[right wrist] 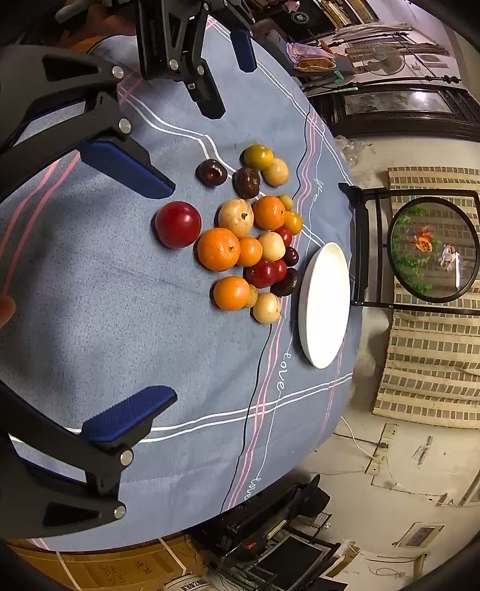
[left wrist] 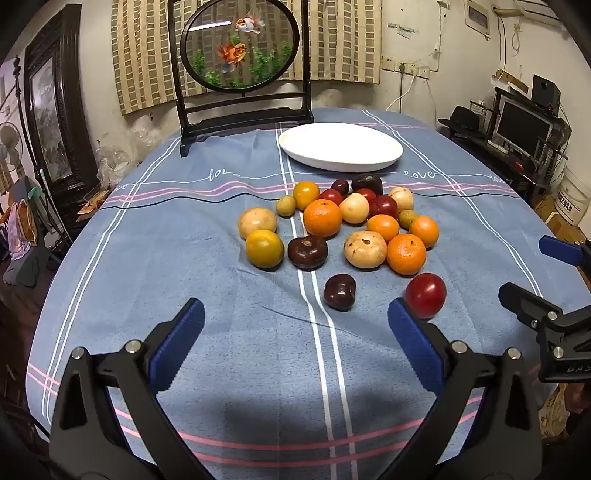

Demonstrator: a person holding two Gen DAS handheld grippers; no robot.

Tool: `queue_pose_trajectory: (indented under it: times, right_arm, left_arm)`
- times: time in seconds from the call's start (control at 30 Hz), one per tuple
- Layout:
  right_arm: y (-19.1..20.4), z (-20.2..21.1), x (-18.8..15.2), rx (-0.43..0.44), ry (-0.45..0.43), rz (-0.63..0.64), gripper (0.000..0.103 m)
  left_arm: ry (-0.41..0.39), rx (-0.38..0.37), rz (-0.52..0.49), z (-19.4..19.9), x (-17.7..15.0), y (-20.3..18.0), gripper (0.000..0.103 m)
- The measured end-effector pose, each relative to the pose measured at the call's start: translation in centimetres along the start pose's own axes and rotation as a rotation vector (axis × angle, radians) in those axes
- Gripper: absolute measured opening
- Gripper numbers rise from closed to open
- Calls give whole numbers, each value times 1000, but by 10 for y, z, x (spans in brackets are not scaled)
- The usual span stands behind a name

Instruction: Organize fruits

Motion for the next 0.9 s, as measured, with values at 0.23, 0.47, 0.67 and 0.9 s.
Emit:
queue_pose_trajectory:
  times: [0.23,0.47,0.67,0.9]
  right_arm:
    - [0,-6,-2,3,15,-1,102]
    - [-1,-5,0,6,23,-3,102]
    - [3,-7,-1,5,16,7,102]
    - [5,-6,-1,7,16,16,102]
  left_arm:
    - [10,-7,9,-1,-2,-1,101]
    - [30,-7,26,-6,-2,3,101]
    - [37,-5,30,-7,-2,4,101]
    - [43,-5,35,-7,-2,5,101]
Point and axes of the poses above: each gripper's, at about its wrist camera, not at the fingertips, and z roughly against the way its jaws point, y to its left, x to its top, the point moved 1 cm from there along -z, roughly the way its jaws point, and after that the axes turned 14 degrees about -x, right-handed, at the moved point
